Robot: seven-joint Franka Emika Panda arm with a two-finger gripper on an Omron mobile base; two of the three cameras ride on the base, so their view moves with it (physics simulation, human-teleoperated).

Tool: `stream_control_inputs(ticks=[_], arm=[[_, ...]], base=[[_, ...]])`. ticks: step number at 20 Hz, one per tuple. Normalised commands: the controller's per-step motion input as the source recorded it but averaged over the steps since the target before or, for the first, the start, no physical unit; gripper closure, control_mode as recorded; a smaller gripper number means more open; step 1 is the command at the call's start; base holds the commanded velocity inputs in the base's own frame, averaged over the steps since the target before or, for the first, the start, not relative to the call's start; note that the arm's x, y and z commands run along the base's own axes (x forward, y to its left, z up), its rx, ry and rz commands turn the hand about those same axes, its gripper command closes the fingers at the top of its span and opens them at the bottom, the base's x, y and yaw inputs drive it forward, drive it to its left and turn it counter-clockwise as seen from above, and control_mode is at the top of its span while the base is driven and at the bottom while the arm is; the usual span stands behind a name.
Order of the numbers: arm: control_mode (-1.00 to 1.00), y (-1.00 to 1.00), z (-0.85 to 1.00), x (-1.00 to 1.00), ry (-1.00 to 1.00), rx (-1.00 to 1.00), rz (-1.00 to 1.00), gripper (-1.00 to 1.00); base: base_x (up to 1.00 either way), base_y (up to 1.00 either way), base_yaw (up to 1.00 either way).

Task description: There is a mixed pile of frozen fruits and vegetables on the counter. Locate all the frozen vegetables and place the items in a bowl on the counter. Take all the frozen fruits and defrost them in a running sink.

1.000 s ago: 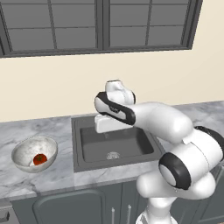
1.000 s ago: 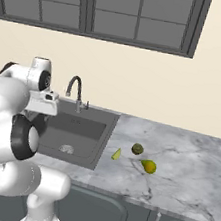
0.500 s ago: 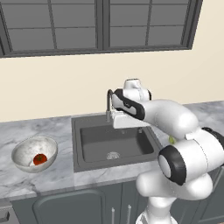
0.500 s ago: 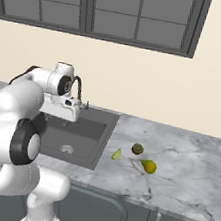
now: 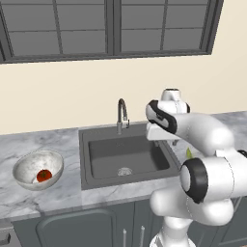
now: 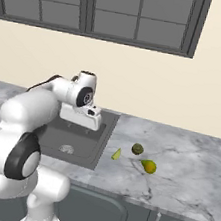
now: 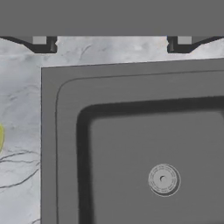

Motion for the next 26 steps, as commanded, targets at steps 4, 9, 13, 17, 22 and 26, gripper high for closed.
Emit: stream_control_inputs(ticks=[4,9,13,17,22,26], arm=[[-1.00,-0.84,-0.24,0.25,-0.08,0.01,0.00,-1.00],[-1.00,-0.85,-0.27,0.16,-0.17,0.02,-0.02,-1.00],[-1.00,-0.71,-0.27,0.15,-0.19,0.00,-0.05,-1.00],[-1.00,-0.34,-0.14,0.36,0.02,-0.03,-0.01,-1.00],[-1.00,-0.33,0.00,0.09,0.07,-0.03,-0.01,-1.00],[-1.00,-0.10,-0.13,-0.16,0.02,0.00,-0.06,-1.00]], base=[[0.00,0.00,0.00],[0.00,0.00,0.00],[0.00,0.00,0.00],[0.00,0.00,0.00],[0.00,0.00,0.00],[0.00,0.00,0.00]])
